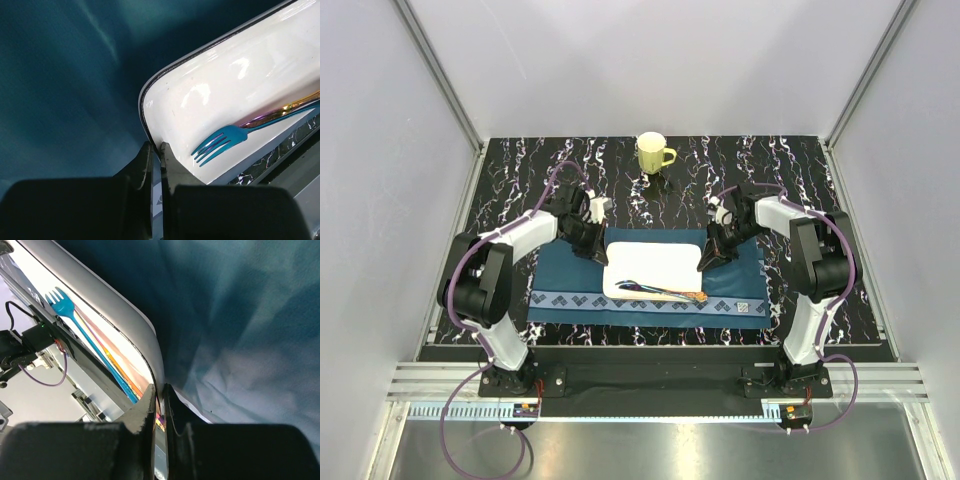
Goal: Set the dinner table for one person
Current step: Move the plate onto the napkin.
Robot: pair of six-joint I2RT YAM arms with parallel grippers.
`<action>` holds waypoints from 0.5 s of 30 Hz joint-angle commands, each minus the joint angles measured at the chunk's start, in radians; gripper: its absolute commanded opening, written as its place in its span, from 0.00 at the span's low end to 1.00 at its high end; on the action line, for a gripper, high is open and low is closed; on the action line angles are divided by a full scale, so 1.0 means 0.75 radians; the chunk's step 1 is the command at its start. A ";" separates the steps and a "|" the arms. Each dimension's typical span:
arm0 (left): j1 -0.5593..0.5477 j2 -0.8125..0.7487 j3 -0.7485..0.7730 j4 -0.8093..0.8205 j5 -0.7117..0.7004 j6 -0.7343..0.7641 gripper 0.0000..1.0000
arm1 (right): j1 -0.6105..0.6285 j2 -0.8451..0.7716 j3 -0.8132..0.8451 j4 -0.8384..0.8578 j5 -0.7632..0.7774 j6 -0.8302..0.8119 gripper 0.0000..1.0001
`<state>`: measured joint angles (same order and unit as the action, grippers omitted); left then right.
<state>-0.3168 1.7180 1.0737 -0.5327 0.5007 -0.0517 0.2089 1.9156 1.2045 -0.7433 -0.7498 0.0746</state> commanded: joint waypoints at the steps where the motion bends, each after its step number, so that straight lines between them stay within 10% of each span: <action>1: -0.040 0.002 0.064 -0.040 0.259 0.061 0.00 | 0.026 -0.002 0.094 0.040 -0.242 0.036 0.00; 15: -0.040 0.006 0.104 -0.130 0.359 0.138 0.00 | 0.026 0.050 0.102 -0.011 -0.340 0.003 0.00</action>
<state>-0.3103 1.7367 1.1122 -0.6109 0.5400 0.0082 0.2081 1.9606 1.2190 -0.7830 -0.7811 0.0391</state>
